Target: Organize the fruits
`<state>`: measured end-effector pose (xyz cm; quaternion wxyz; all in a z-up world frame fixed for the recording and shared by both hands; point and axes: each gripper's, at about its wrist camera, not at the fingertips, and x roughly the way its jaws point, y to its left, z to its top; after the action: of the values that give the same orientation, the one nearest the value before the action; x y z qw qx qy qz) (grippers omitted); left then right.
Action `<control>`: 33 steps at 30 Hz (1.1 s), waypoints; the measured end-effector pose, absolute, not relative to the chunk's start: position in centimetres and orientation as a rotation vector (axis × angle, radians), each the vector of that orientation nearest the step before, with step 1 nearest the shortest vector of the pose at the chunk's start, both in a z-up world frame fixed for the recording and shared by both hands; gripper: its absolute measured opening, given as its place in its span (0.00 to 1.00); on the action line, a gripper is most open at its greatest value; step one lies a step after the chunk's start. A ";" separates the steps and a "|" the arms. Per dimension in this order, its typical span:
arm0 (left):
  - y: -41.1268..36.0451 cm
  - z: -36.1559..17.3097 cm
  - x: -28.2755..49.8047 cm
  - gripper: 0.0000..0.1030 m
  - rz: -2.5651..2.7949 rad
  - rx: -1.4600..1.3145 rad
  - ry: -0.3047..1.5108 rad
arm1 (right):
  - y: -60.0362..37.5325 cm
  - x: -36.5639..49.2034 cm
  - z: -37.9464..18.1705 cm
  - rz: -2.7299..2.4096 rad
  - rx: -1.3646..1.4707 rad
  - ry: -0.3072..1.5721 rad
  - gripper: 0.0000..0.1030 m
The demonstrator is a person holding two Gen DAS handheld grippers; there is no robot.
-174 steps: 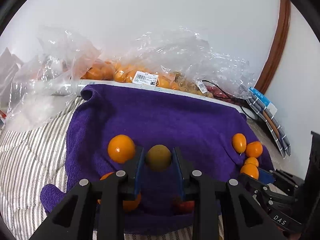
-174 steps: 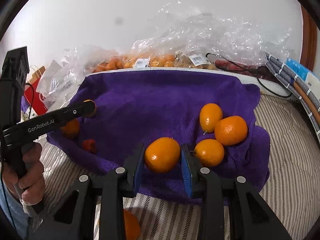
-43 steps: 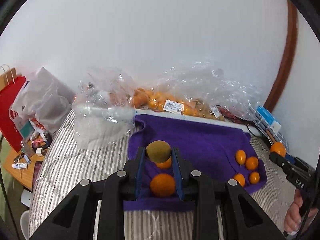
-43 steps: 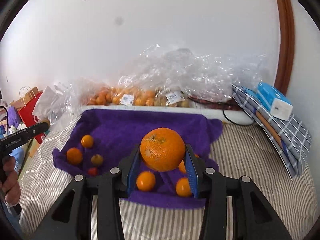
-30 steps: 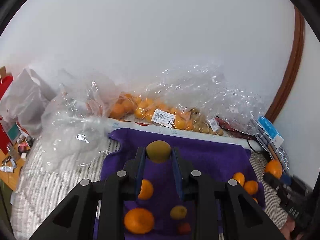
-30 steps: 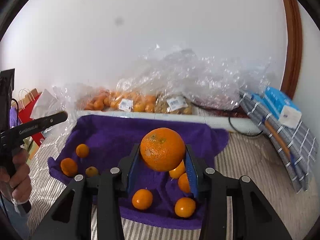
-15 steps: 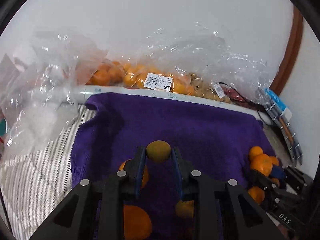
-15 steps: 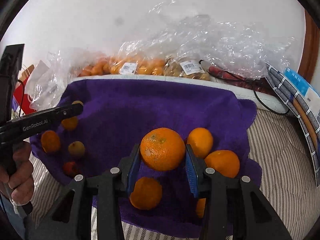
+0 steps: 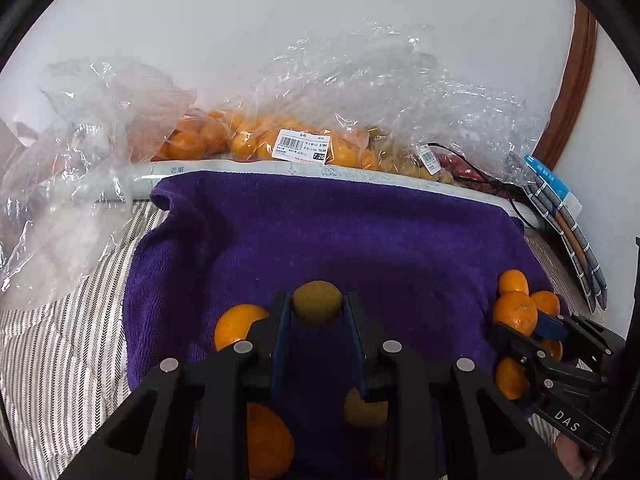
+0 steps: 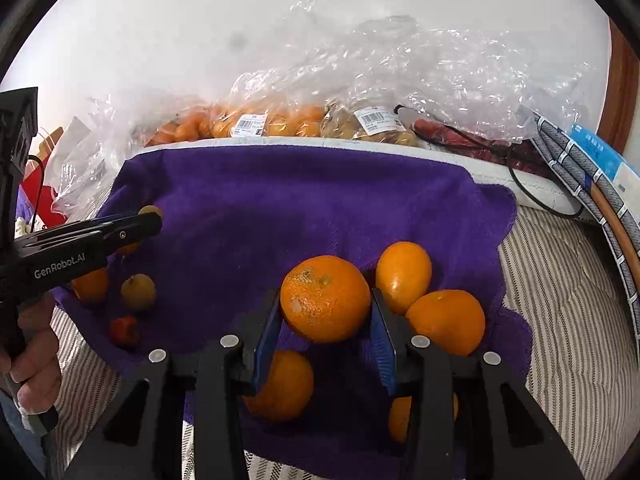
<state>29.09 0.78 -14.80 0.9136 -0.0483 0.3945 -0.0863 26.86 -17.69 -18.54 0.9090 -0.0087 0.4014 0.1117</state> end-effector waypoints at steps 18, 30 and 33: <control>0.5 -14.8 28.8 0.36 -0.185 -0.091 0.797 | -17.0 25.1 -17.6 0.253 -0.073 0.739 0.70; 2.4 -8.9 23.2 0.52 -0.148 -0.133 0.706 | -18.5 19.1 -9.0 0.075 0.019 0.691 0.73; 2.8 -7.9 20.5 0.57 -0.118 -0.107 0.702 | -19.6 16.0 -7.2 0.058 0.073 0.684 0.73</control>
<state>20.52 2.82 -7.91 0.9360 -0.0525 0.3433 -0.0578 16.00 -19.56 -7.19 0.9410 0.0360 0.3352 0.0285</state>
